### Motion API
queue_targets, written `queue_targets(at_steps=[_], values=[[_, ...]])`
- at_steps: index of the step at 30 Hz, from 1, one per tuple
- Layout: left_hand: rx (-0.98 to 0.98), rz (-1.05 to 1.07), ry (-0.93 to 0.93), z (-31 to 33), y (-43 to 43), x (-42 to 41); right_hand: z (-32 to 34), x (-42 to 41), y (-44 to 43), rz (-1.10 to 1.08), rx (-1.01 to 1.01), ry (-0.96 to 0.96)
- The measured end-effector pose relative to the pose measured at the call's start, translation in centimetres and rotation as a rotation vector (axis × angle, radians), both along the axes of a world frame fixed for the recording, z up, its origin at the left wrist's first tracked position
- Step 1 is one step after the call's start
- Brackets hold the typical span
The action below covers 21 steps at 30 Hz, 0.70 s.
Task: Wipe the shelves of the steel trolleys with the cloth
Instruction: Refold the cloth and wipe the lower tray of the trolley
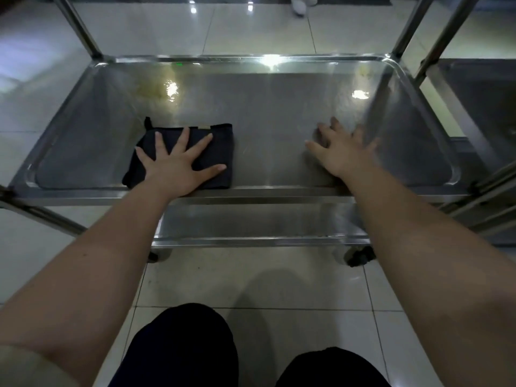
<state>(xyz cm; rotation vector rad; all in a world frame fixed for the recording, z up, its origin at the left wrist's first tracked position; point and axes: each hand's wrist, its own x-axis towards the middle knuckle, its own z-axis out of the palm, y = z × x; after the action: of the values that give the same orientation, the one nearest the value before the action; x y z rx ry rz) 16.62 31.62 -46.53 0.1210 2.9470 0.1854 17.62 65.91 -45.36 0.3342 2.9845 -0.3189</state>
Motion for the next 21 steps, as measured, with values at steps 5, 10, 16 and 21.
queue_targets(at_steps=[5,10,16,21], values=[[0.014,-0.01,0.007,-0.2,0.3,-0.1,0.4,-2.3,-12.0,0.301,-0.027,0.111],[-0.007,-0.031,0.052,-0.3,-1.4,-0.4,-1.3,-3.0,-16.3,0.171,-0.148,0.18],[0.002,0.081,0.01,0.3,-11.1,-2.1,-1.9,-3.2,-16.5,0.27,0.066,0.051],[-0.037,0.059,0.001,0.4,-12.7,-2.6,-1.5,-3.6,-17.4,0.21,0.152,-0.035]])
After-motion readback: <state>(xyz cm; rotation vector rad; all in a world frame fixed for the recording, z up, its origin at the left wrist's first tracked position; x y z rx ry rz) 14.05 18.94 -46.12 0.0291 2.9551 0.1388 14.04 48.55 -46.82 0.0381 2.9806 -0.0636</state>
